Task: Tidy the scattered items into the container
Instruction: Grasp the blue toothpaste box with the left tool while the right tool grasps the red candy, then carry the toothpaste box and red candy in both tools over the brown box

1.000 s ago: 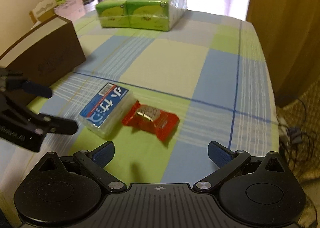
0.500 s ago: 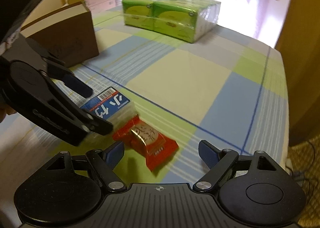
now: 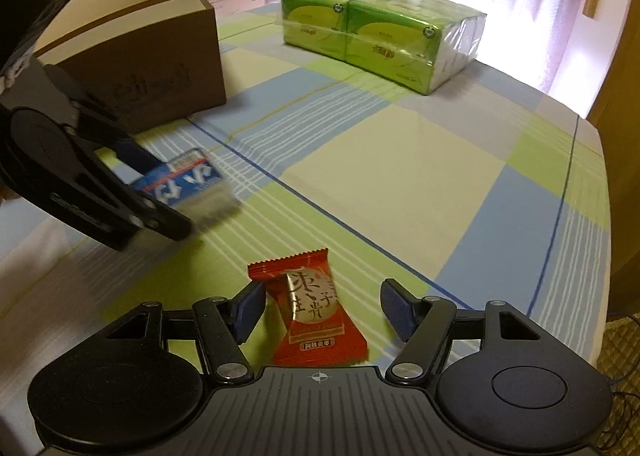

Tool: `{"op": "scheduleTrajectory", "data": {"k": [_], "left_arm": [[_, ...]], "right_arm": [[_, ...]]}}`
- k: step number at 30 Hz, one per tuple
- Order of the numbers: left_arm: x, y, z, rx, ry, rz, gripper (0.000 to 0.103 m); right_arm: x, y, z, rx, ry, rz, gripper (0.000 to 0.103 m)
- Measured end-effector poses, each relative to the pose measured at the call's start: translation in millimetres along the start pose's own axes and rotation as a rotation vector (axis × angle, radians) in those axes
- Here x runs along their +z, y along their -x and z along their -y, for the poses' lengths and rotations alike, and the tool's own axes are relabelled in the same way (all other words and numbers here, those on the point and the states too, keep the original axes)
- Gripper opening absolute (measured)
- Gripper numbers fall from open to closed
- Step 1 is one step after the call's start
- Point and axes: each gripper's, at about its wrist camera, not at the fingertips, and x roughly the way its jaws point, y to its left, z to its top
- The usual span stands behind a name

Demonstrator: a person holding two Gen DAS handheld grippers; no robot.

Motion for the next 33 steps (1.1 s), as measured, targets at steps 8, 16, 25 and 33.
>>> {"op": "scheduleTrajectory", "data": {"k": [8,16,25,33], "left_arm": [[-38,21,-26,0.043,0.059,-0.039,0.055],[-63,34,-39,0.039,0.105,-0.067,0.055],[-58,28,-33,0.035,0.058,-0.036,0.054],[-69,36,-23,-0.015,0.0,-0.039,0.053]], "right_arm": [[2,-6,-4,0.004,-0.011,-0.022,0.067],[2,-12,-13,0.002,-0.046,-0.056,0.04],[-3,-5,-32,0.016,-0.052,-0.097,0.034],[-13,5,-55,0.059,-0.108,-0.129,0.034]]}}
